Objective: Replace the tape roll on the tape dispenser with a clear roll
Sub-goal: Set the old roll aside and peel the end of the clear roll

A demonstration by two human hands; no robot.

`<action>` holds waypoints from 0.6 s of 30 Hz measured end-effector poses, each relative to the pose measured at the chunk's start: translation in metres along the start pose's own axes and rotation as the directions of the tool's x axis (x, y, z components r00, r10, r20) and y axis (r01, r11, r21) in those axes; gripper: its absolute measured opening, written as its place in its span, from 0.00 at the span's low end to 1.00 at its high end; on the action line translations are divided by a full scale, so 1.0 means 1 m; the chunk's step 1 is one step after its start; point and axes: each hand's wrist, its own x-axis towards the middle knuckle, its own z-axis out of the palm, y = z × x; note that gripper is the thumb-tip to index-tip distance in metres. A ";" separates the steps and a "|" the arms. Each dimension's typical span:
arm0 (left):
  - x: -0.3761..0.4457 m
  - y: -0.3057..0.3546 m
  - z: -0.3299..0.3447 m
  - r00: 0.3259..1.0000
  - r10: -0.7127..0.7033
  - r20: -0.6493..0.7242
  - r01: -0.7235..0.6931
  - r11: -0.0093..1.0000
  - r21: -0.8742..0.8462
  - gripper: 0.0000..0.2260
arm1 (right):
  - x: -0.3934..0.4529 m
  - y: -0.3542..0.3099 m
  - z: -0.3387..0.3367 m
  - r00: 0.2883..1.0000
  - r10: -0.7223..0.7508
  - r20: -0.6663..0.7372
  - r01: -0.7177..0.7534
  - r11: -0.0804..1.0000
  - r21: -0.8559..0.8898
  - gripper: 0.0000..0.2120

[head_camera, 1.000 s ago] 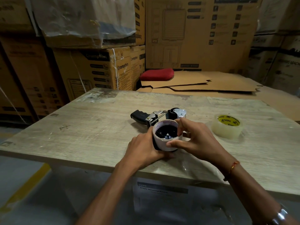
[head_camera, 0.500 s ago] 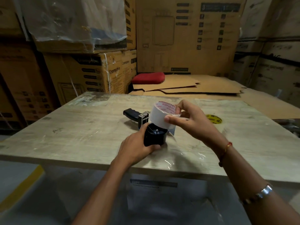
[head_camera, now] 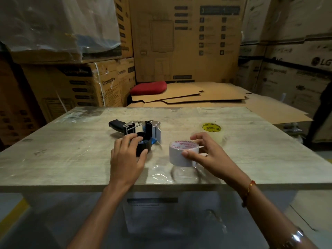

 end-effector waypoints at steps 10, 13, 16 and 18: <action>0.004 0.111 0.044 0.886 0.165 0.432 -0.038 0.957 -0.288 0.23 | -0.016 0.050 -0.045 0.990 0.030 -0.139 -0.056 0.980 -0.189 0.41; 0.011 0.126 0.058 0.903 0.140 0.405 -0.026 0.961 -0.274 0.20 | -0.022 0.057 -0.055 0.987 0.021 -0.157 -0.062 0.964 -0.259 0.46; 0.015 0.128 0.063 0.889 0.119 0.443 0.048 0.937 -0.347 0.18 | -0.023 0.060 -0.065 0.988 0.036 -0.148 -0.062 0.983 -0.173 0.38; 0.019 0.126 0.062 0.861 0.093 0.500 0.146 0.896 -0.419 0.16 | -0.018 0.061 -0.075 0.985 0.061 -0.163 -0.076 0.993 -0.086 0.29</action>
